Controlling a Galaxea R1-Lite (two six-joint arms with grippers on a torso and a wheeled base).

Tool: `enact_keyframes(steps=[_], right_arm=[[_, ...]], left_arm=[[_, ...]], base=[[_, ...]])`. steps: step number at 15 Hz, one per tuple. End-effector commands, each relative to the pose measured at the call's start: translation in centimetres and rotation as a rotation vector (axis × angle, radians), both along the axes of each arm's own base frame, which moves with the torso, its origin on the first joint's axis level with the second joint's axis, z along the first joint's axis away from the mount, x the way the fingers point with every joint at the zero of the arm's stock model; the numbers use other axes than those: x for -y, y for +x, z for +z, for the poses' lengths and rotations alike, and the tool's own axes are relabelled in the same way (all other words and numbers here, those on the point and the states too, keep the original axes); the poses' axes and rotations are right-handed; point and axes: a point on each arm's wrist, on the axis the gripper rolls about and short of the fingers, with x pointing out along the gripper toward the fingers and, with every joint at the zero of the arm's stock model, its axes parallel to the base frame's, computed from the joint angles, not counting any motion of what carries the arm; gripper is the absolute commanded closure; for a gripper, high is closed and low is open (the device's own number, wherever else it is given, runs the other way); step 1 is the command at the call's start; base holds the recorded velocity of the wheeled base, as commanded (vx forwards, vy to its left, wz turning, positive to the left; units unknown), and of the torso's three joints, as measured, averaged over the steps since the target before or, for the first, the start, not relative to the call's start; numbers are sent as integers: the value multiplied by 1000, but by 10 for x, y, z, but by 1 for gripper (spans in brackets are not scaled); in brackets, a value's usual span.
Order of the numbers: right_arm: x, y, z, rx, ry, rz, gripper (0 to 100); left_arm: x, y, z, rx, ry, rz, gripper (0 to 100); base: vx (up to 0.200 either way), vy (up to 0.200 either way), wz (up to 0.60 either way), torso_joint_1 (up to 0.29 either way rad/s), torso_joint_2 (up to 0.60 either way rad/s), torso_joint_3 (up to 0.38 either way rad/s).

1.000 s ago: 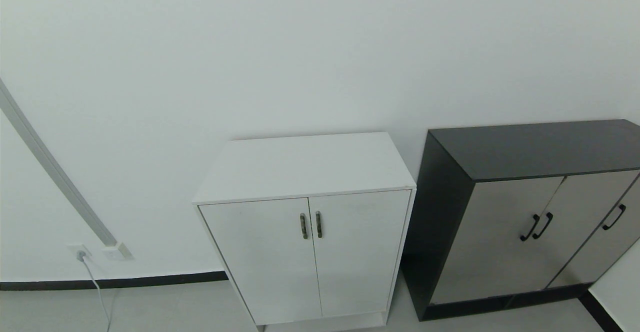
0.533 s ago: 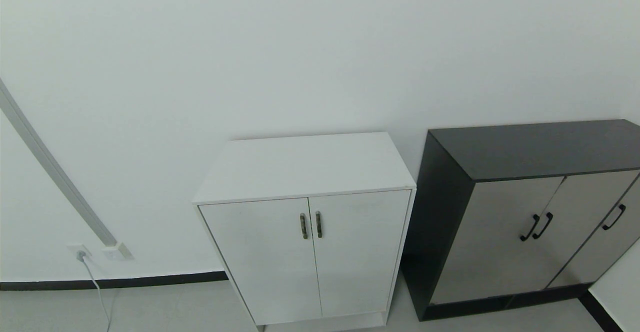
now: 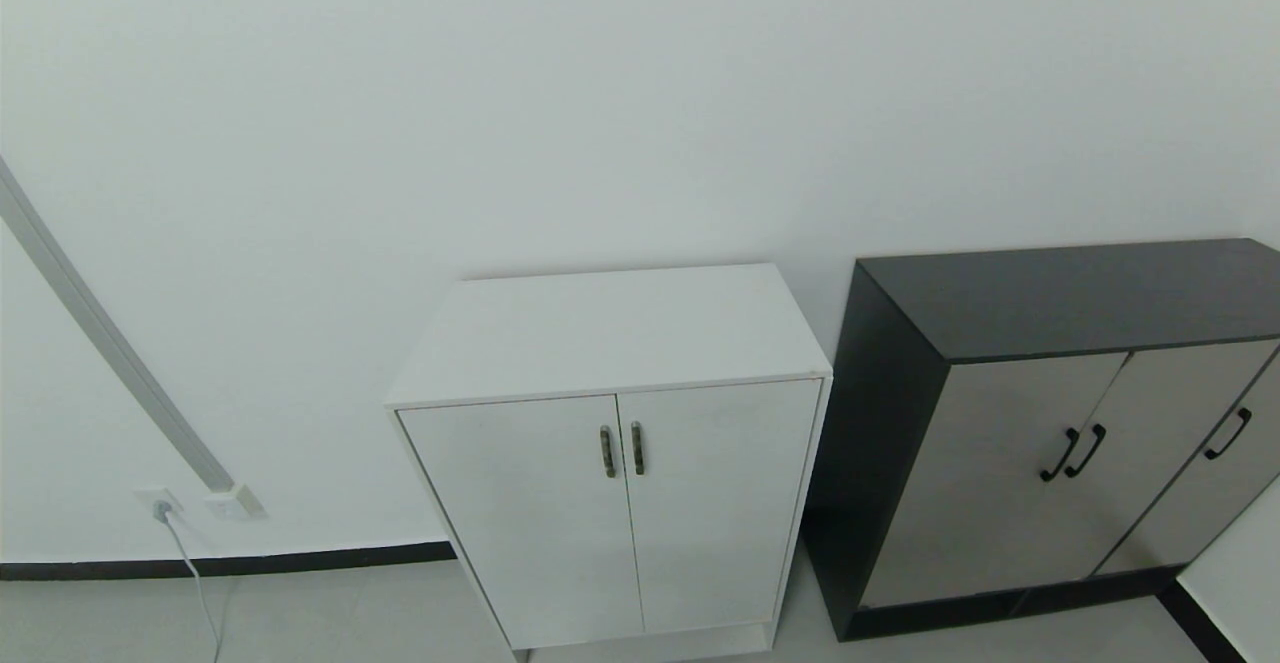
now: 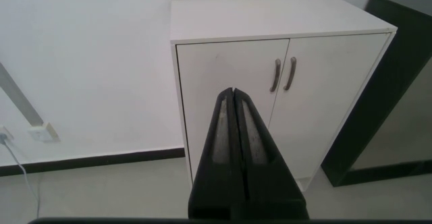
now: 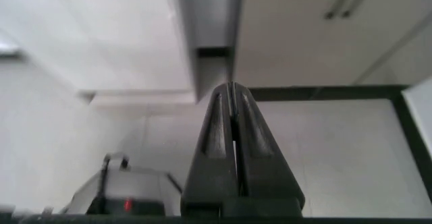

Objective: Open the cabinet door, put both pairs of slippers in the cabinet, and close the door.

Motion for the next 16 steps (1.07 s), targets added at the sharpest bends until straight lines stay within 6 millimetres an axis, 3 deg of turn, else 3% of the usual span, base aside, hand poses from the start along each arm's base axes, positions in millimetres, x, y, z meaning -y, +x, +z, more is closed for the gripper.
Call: enact_keyframes(steps=[1, 6, 9, 16], right_arm=[[0, -9, 0, 118, 9, -53, 100], [0, -28, -3, 352, 21, -52, 100], [2, -29, -2, 378, 94, -153, 100], [2, -29, -2, 378, 92, -155, 100]], left_arm=[[0, 0, 0, 0, 0, 1, 100], [0, 0, 0, 0, 0, 1, 100], [0, 0, 0, 0, 0, 1, 100], [0, 0, 0, 0, 0, 1, 100]], base=[[0, 0, 0, 0, 0, 0], [0, 0, 0, 0, 0, 0], [0, 0, 0, 0, 0, 0], [0, 0, 0, 0, 0, 0]])
